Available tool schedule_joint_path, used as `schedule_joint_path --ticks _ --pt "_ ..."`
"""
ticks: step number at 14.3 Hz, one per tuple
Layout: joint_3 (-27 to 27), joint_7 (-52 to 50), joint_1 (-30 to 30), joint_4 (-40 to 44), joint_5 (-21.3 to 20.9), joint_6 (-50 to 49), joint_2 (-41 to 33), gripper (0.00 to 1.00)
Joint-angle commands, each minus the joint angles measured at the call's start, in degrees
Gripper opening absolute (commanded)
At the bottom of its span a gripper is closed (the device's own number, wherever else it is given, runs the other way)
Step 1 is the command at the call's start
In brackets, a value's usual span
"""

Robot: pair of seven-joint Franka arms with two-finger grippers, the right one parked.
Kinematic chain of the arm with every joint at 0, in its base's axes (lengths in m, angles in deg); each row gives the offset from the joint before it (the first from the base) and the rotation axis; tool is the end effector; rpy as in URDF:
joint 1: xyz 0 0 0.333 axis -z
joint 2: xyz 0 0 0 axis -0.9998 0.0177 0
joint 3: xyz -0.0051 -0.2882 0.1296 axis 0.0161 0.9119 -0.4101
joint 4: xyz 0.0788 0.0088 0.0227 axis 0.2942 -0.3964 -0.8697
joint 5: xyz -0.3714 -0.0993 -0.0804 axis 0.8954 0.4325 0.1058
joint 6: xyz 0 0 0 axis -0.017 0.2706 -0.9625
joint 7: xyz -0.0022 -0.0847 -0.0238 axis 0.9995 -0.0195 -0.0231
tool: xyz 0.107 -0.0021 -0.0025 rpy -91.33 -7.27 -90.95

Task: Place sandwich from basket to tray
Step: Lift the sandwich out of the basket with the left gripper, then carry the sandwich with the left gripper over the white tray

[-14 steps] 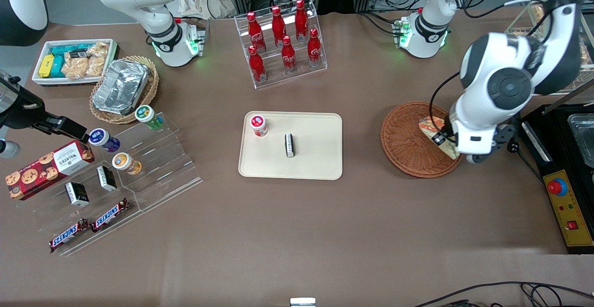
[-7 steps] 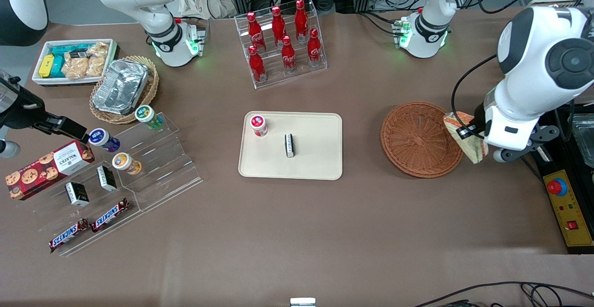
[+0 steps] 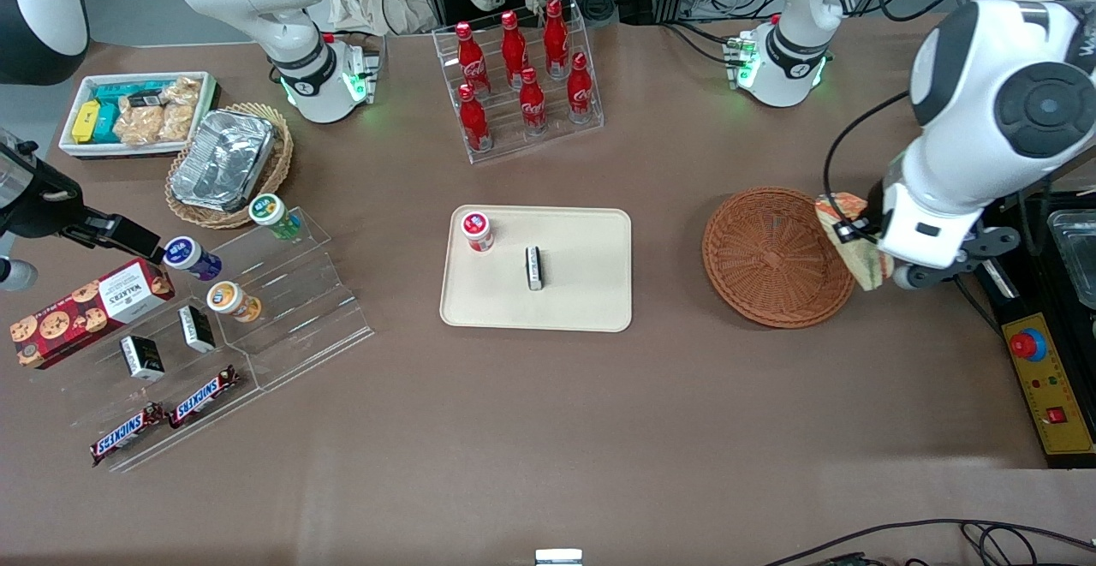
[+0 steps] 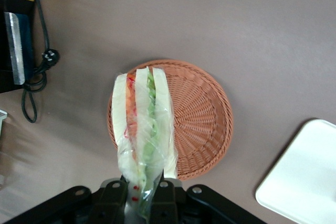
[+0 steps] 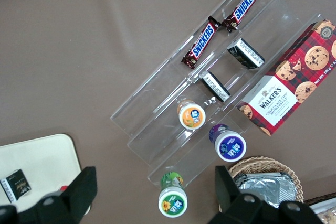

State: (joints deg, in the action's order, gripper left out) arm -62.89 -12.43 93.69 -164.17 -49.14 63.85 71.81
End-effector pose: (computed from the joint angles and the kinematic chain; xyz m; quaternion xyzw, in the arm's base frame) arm 0.5616 -0.1286 0.5226 -0.9798 -0.1764 0.0610 0.0721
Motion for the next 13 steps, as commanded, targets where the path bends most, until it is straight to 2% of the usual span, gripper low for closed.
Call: schedule_joint_path --ticks 1,5,7,8,13 --pt "0.4 -2.8 4.3 0.2 0.4 -1.4 -0.6 0.00" --pt "0.5 -5.6 8.4 0.2 1.2 -1.2 0.1 0.00" --pt "0.4 -9.0 8.8 0.1 7.2 -0.2 1.4 0.00" --pt "0.5 -9.0 9.8 0.0 8.7 1.8 2.0 0.00" --pt "0.5 -7.6 17.3 -1.2 8.8 14.9 9.0 0.00"
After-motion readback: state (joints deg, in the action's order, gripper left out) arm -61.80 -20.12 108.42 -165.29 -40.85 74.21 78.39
